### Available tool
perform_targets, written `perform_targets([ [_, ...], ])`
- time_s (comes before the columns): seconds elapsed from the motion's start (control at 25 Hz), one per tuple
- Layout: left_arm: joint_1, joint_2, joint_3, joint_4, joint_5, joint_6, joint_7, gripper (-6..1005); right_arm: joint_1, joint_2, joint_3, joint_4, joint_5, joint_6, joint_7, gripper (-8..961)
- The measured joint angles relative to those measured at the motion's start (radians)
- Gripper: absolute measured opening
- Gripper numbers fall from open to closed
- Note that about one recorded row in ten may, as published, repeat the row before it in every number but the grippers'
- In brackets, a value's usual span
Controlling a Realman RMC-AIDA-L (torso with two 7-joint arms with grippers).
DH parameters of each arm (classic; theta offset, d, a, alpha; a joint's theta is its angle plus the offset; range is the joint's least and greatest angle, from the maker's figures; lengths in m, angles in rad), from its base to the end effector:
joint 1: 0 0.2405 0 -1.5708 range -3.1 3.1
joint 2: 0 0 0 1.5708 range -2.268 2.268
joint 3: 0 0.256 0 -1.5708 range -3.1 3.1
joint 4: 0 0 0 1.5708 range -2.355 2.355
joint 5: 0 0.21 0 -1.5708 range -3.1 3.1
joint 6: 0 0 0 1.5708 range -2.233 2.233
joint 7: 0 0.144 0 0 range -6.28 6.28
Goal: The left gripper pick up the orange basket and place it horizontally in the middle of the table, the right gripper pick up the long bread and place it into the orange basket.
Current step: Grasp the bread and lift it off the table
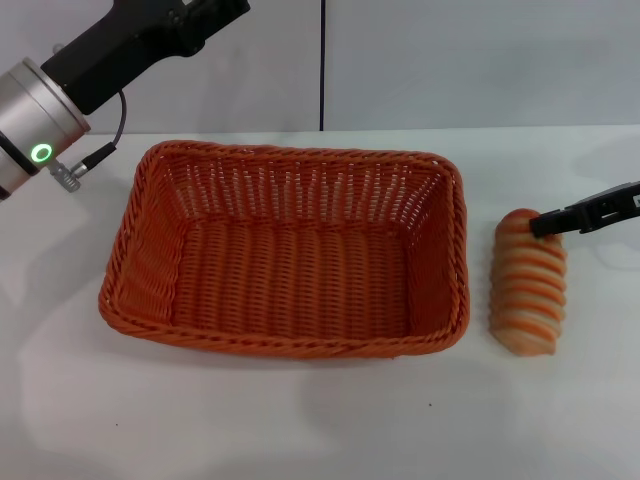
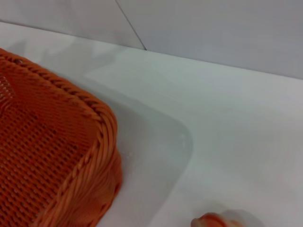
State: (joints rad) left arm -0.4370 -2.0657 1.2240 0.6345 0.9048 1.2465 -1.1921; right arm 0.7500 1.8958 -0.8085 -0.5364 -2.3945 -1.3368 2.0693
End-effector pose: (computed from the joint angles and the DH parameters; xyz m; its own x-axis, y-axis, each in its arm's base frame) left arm -0.2144 0.3684 0.0216 0.4512 0.0646 0.8901 0.6143 -0.7459 -0.2573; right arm 0.2861 0.3920 0.0335 0.5993 -0.7899 -0.1300 -0.7895 -0.5563 -0.2592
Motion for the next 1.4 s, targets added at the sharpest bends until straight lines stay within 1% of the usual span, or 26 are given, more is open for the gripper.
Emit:
perform_targets([
  [0.36, 0.0, 0.001, 0.0, -0.001, 0.0, 0.0, 0.0, 811, 0.0, 0.0, 0.0, 0.0, 0.0, 0.001, 0.0, 135],
  [0.48, 0.0, 0.001, 0.0, -0.001, 0.0, 0.0, 0.0, 811, -0.003, 0.0, 0.002, -0.002, 0.0, 0.001, 0.0, 89],
  [0.6, 0.001, 0.001, 0.0, -0.001, -0.003, 0.0, 0.0, 811, -0.009, 0.0, 0.008, -0.011, 0.002, 0.0, 0.0, 68],
  [0.76, 0.01, 0.001, 0.0, -0.001, -0.021, 0.001, 0.005, 811, -0.037, 0.001, 0.037, -0.065, 0.02, -0.023, 0.006, 50],
  [1.04, 0.015, 0.002, -0.002, -0.001, -0.033, 0.004, 0.009, 811, -0.096, 0.004, 0.097, -0.208, 0.059, -0.094, 0.013, 41],
  [1.08, 0.015, 0.002, -0.002, -0.001, -0.033, 0.004, 0.009, 811, -0.113, 0.007, 0.104, -0.266, 0.061, -0.11, 0.014, 40],
  [1.12, 0.016, 0.002, -0.003, -0.001, -0.035, 0.004, 0.009, 811, -0.113, 0.007, 0.104, -0.266, 0.061, -0.11, 0.014, 39],
  [1.16, 0.018, 0.003, -0.004, -0.001, -0.042, 0.006, 0.01, 811, -0.121, 0.01, 0.109, -0.296, 0.062, -0.114, 0.015, 38],
  [1.24, 0.02, 0.003, -0.005, -0.001, -0.049, 0.011, 0.01, 811, -0.137, 0.024, 0.131, -0.364, 0.065, -0.115, 0.016, 37],
  [1.28, 0.02, 0.004, -0.005, -0.001, -0.051, 0.013, 0.01, 811, -0.149, 0.037, 0.156, -0.422, 0.076, -0.116, 0.016, 36],
  [1.32, 0.021, 0.004, -0.005, -0.001, -0.054, 0.016, 0.011, 811, -0.149, 0.037, 0.156, -0.422, 0.076, -0.116, 0.016, 35],
  [1.4, 0.021, 0.004, -0.005, -0.001, -0.056, 0.017, 0.011, 811, -0.162, 0.049, 0.175, -0.479, 0.111, -0.116, 0.013, 34],
])
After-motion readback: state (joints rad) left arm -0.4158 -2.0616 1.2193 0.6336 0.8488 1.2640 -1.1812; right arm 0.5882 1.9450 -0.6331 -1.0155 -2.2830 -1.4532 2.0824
